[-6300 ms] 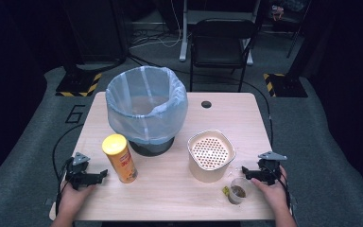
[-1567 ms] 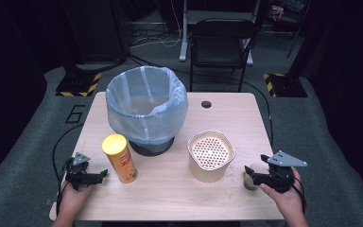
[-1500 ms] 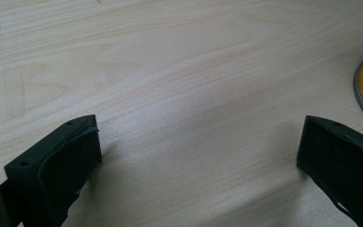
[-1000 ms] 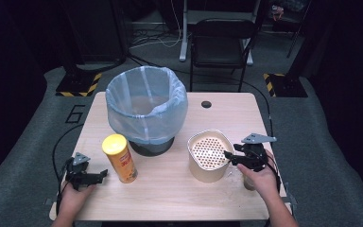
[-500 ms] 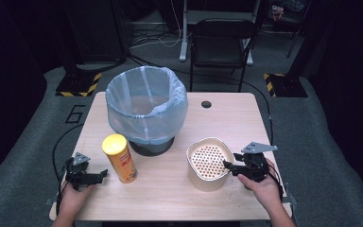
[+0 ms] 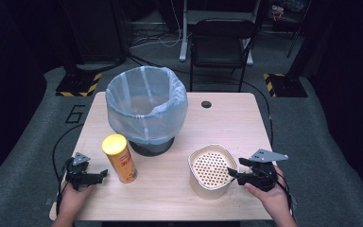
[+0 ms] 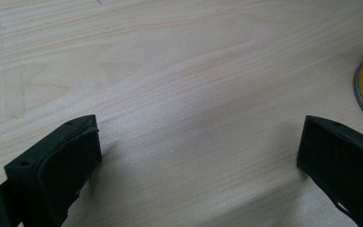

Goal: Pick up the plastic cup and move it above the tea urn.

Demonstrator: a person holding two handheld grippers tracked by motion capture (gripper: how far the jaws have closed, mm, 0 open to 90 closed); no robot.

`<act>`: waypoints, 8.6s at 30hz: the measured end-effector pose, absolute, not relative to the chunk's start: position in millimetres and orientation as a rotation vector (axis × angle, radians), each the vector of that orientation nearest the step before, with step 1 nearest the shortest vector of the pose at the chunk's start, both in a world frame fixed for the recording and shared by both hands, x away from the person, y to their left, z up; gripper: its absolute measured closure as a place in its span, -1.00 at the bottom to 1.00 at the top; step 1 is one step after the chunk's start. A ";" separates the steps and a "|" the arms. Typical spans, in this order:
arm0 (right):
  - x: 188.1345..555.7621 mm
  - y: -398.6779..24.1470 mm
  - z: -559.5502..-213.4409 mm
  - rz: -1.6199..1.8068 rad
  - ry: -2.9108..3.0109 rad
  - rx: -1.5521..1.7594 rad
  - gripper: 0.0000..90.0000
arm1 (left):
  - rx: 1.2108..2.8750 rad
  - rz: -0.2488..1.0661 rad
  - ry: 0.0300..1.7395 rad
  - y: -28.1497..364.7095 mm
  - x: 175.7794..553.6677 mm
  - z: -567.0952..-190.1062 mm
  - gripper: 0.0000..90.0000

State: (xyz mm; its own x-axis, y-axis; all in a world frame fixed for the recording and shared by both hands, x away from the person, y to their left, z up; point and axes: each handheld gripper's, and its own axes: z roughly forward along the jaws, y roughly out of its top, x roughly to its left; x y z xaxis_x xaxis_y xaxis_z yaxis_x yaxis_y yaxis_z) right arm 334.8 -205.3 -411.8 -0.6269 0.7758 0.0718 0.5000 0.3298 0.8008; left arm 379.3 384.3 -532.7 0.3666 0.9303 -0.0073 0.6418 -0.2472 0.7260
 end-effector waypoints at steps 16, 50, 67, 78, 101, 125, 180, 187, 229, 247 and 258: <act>328.7 -253.8 -419.9 1.113 2.081 1.255 -0.49 | 1.984 0.575 1.357 384.2 379.3 -532.8 -0.99; 331.7 -245.8 -476.5 0.934 2.059 1.379 -0.56 | 1.986 0.575 1.356 384.3 379.3 -532.7 -0.99; 332.7 -246.7 -478.3 0.944 2.099 1.352 -0.33 | 1.983 0.575 1.357 384.2 379.4 -532.8 -0.99; 333.6 -249.6 -472.9 0.962 2.110 1.316 -0.27 | 1.986 0.575 1.356 384.4 379.3 -532.7 -0.99; 383.0 -255.0 -413.7 1.015 2.224 1.042 -0.22 | 1.984 0.575 1.357 384.3 379.4 -532.7 -0.99; 432.5 -222.9 -363.8 1.028 2.304 0.789 -0.21 | 1.984 0.574 1.356 384.3 379.5 -532.8 -0.99; 403.5 -164.8 -345.8 0.858 2.189 0.137 -0.20 | 1.989 0.577 1.349 384.6 380.0 -532.6 -0.99; 397.5 -160.4 -349.7 0.813 2.166 0.071 -0.20 | 1.989 0.578 1.349 384.6 380.0 -532.7 -0.99; 359.1 -133.3 -383.0 0.425 1.749 -0.359 -0.18 | 1.988 0.578 1.350 384.5 380.0 -532.7 -0.99; 335.2 -123.8 -427.8 -0.171 1.372 -0.780 -0.16 | 1.988 0.578 1.350 384.5 379.9 -532.7 -0.99; 330.7 -120.3 -418.0 -0.147 1.313 -0.808 -0.18 | 1.988 0.578 1.350 384.5 379.9 -532.7 -0.99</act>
State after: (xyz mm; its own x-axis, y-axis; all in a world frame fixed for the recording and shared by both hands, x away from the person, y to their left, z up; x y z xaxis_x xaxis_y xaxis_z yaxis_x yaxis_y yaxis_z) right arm 330.7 -120.3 -418.0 0.2884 -0.5275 -0.7991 -0.3373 0.7251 -0.6004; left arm 379.9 384.5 -532.7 0.3703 0.9289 -0.0037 0.6386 -0.2517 0.7272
